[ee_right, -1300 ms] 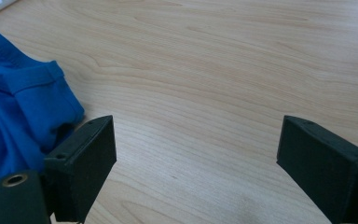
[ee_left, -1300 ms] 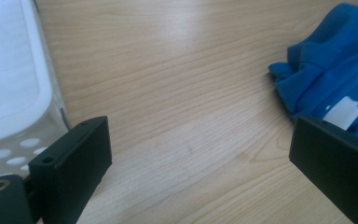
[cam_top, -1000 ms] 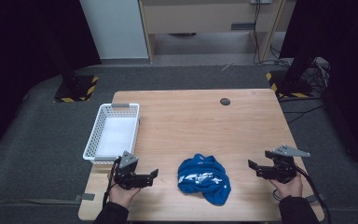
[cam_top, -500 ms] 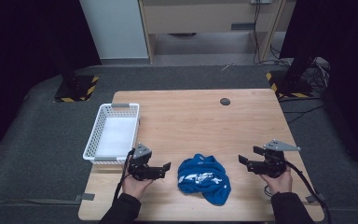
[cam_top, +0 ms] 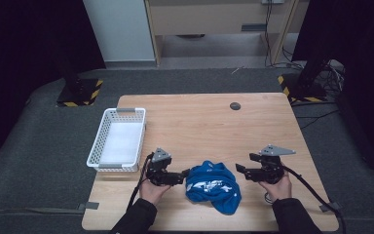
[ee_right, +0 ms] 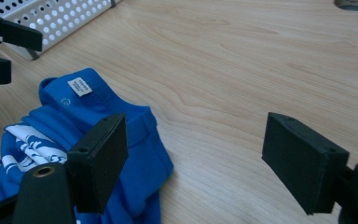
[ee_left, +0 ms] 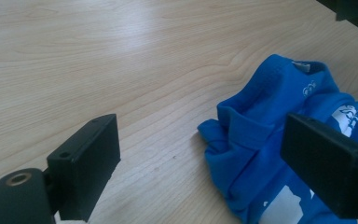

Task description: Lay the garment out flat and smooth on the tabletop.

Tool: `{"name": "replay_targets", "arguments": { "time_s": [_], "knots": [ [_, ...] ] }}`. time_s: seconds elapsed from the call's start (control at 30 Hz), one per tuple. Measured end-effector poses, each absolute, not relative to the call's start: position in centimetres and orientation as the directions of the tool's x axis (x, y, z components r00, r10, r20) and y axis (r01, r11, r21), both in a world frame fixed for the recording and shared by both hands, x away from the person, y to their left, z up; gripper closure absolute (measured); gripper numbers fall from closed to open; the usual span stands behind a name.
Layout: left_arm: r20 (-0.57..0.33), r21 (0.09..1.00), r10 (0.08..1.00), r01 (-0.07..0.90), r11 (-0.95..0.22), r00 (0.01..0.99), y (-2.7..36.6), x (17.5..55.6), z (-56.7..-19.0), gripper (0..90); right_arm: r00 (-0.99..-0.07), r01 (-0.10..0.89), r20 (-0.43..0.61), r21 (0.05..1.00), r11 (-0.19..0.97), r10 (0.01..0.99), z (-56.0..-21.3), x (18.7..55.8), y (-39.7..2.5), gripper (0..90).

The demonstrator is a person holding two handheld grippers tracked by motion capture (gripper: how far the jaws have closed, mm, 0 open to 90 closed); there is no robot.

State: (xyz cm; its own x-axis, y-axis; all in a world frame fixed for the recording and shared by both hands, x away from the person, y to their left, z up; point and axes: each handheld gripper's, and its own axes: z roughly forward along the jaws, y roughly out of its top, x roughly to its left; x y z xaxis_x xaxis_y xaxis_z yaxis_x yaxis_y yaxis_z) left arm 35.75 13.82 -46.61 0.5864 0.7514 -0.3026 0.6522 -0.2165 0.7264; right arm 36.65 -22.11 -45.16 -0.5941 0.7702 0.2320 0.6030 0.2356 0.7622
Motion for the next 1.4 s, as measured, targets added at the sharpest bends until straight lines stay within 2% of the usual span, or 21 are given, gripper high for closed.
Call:
{"name": "replay_targets", "arguments": {
  "time_s": [0.23,0.33,0.6,0.67,0.83,0.87,0.9,0.97,1.1,1.23,1.4],
  "knots": [
    [-0.323,0.712,0.73,0.662,-0.232,0.603,13.0,36.2,-47.2,16.0,-0.626,0.613,0.251,0.743,0.268,0.738,-46.1,36.9,-20.2,27.0],
    [-0.315,0.71,0.728,0.66,-0.244,0.608,12.7,36.2,-47.4,18.1,-0.624,0.631,0.291,0.735,0.248,0.726,-46.5,37.0,-19.9,27.7],
    [-0.328,0.69,0.708,0.67,-0.273,0.625,11.8,36.6,-48.2,27.7,-0.635,0.654,0.321,0.708,0.268,0.703,-47.7,37.1,-19.3,36.6],
    [-0.327,0.688,0.703,0.67,-0.281,0.631,11.6,36.6,-48.4,31.3,-0.64,0.657,0.32,0.699,0.281,0.699,-47.9,37.1,-19.2,40.3],
    [-0.346,0.678,0.681,0.674,-0.294,0.645,11.3,36.6,-48.8,43.3,-0.648,0.673,0.338,0.674,0.305,0.682,-48.4,37.0,-18.9,56.4],
    [-0.346,0.678,0.681,0.674,-0.294,0.645,11.3,36.6,-48.8,46.3,-0.648,0.673,0.338,0.674,0.305,0.682,-48.4,37.0,-18.9,56.4],
    [-0.359,0.672,0.672,0.679,-0.295,0.648,11.3,36.6,-48.9,49.1,-0.651,0.677,0.344,0.666,0.313,0.677,-48.6,37.0,-18.9,63.1],
    [-0.368,0.669,0.666,0.682,-0.296,0.649,11.2,36.5,-48.9,56.4,-0.652,0.678,0.341,0.662,0.32,0.677,-48.6,37.0,-18.8,70.8],
    [-0.375,0.665,0.663,0.687,-0.295,0.648,11.0,36.4,-49.0,69.2,-0.659,0.674,0.339,0.661,0.329,0.671,-48.7,36.9,-18.8,81.7],
    [-0.364,0.661,0.664,0.684,-0.31,0.653,10.7,36.2,-49.0,79.7,-0.662,0.672,0.338,0.663,0.33,0.669,-48.6,36.8,-18.8,84.9],
    [-0.355,0.673,0.671,0.676,-0.3,0.651,10.6,35.8,-48.4,83.5,-0.659,0.661,0.326,0.682,0.314,0.678,-48.0,36.6,-18.9,85.4]
  ]
}}
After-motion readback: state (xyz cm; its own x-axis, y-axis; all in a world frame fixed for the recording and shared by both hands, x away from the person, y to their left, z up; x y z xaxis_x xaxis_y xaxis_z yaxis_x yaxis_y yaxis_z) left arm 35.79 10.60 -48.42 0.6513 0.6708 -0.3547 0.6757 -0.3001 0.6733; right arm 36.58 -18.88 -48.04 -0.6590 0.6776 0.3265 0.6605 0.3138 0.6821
